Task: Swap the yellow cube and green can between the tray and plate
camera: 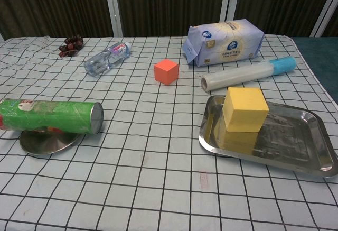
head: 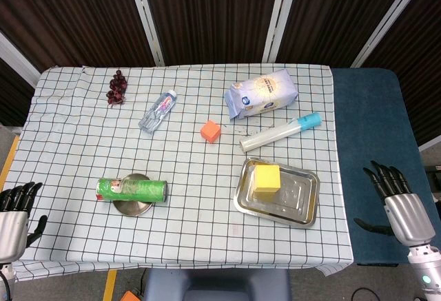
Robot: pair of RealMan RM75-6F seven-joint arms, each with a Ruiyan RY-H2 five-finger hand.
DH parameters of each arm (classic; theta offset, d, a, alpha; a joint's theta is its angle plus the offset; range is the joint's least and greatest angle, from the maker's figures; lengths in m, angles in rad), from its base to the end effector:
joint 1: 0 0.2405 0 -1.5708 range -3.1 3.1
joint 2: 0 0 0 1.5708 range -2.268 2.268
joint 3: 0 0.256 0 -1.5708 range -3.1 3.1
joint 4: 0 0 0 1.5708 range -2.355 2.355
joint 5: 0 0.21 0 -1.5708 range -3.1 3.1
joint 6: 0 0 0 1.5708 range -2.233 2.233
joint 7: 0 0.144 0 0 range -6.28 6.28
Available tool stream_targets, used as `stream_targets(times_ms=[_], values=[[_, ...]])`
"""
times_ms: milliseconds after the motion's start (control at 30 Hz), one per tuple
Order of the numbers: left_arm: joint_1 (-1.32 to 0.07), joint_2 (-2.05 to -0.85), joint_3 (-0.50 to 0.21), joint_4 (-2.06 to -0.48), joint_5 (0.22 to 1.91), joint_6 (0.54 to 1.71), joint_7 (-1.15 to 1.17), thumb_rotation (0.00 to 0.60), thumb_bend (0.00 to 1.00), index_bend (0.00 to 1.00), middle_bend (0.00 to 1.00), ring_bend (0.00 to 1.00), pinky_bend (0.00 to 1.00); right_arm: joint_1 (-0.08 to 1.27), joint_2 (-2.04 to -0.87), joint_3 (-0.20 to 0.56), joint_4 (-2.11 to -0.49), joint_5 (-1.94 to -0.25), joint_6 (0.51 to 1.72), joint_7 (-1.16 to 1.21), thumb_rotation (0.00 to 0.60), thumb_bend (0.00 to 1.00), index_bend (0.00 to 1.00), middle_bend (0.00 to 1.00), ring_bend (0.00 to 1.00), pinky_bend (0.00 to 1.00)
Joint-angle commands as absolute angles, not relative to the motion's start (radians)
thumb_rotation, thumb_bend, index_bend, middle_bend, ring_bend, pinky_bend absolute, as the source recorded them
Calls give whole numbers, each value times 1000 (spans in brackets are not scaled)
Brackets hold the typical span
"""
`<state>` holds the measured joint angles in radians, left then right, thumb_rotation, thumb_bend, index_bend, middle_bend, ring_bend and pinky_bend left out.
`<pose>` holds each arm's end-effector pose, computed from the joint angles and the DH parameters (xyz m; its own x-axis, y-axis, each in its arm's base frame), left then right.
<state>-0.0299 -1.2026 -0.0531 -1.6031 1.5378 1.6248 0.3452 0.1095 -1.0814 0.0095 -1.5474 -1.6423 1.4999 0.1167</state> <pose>-0.3024 0.1634 0.1507 0.6264 -0.1087 0.7719 0.7787 0.0423 -0.6260 -0.3066 -0.1799 0.1651 0.3948 -0.0261 0.9184 -0.9080 -0.1638 0.3856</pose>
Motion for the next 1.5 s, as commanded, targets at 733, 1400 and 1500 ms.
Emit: stream_targets(times_ms=[733, 1400, 1500], values=[[-38, -1206, -56, -1598, 1525, 1599, 338, 600, 371, 171, 177, 167, 204, 160, -1162, 3, -1461, -1719, 1491, 164, 600, 55, 0, 0, 0, 0], [-28, -1193, -66, -1605, 1506, 1611, 330, 600, 370, 184, 181, 169, 204, 525, -1275, 130, -1581, -1424, 893, -71, 600, 55, 0, 4, 0, 0], [-27, -1189, -68, -1608, 1500, 1611, 326, 600, 371, 184, 183, 169, 204, 568, -1317, 152, -1558, -1352, 837, -110, 600, 55, 0, 9, 0, 0]])
